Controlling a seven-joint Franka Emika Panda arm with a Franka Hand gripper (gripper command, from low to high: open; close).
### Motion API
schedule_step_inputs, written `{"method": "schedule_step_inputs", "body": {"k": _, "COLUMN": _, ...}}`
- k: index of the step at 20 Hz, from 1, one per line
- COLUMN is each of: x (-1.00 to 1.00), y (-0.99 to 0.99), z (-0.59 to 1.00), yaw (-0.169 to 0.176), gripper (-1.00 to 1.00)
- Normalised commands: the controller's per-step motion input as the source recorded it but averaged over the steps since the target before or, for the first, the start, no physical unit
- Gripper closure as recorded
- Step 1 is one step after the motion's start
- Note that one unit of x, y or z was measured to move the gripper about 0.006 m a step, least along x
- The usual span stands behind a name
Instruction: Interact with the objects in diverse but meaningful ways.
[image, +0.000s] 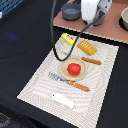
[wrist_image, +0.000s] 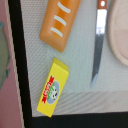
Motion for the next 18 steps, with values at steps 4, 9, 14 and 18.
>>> {"method": "schedule_step_inputs", "body": {"k": 4, "x": 0.19, "y": -0.91, "z": 0.21, "yaw": -0.002, "gripper": -1.0}}
{"method": "schedule_step_inputs", "body": {"k": 9, "x": 0.17, "y": -0.95, "z": 0.06, "yaw": 0.0, "gripper": -1.0}}
{"method": "schedule_step_inputs", "body": {"k": 14, "x": 0.18, "y": -0.95, "z": 0.0, "yaw": 0.0, "gripper": -1.0}}
{"method": "schedule_step_inputs", "body": {"k": 18, "x": 0.27, "y": -0.79, "z": -0.04, "yaw": -0.005, "gripper": -1.0}}
